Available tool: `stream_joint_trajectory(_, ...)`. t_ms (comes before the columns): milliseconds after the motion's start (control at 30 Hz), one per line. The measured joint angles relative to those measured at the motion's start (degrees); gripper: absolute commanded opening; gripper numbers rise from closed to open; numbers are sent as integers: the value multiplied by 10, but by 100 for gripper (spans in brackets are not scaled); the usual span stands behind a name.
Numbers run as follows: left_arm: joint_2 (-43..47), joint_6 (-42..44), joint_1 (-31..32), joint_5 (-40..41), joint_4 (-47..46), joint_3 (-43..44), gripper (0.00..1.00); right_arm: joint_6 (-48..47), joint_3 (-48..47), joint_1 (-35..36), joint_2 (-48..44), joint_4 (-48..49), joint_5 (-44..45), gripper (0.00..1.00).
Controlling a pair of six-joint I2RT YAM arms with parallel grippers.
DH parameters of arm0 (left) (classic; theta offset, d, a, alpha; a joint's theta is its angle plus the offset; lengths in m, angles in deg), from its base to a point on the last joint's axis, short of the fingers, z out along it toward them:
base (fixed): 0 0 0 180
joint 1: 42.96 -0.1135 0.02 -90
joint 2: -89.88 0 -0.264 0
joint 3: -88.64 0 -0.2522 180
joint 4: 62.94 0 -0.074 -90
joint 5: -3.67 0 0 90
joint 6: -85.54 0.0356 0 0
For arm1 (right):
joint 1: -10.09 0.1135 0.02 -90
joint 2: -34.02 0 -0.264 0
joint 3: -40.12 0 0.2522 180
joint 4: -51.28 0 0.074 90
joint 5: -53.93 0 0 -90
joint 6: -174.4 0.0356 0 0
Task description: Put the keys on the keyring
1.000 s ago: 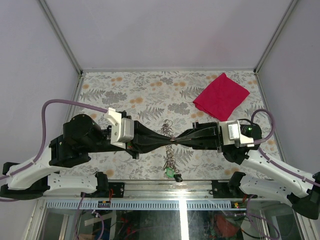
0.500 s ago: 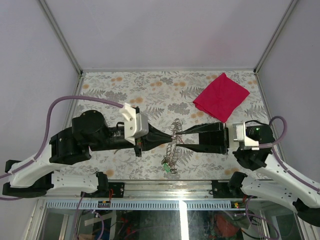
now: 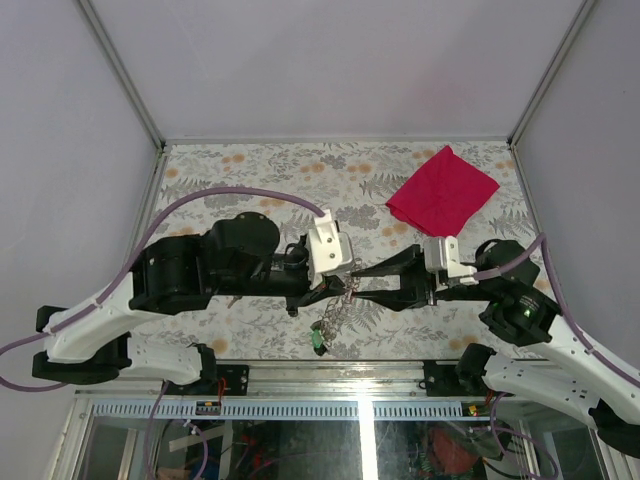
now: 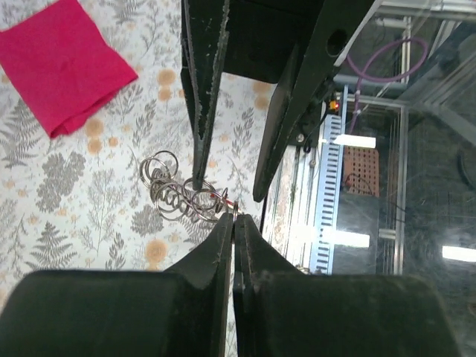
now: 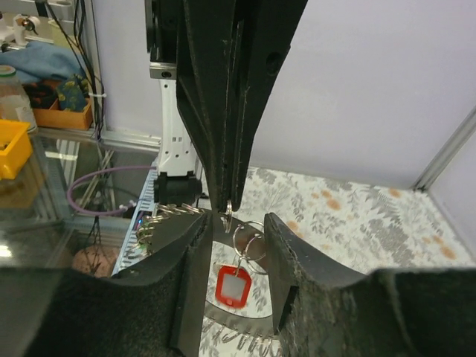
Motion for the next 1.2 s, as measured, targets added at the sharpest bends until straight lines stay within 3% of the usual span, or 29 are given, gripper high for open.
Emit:
stream_joint_trajectory(267, -29, -1, 0, 20, 57, 19, 0, 7, 0, 0, 6, -38, -7, 38)
stream_joint_trajectory(633, -32, -1, 0, 23, 65, 36, 0, 11, 1, 0, 26, -43, -18, 37)
stream_joint_trajectory(1000, -32, -1, 0, 23, 70, 36, 0, 30, 1, 0, 48, -19, -44, 23)
stream_joint_trajectory(1200, -31, -1, 0, 23, 77, 36, 0, 35, 1, 0, 56, -12, -48, 2)
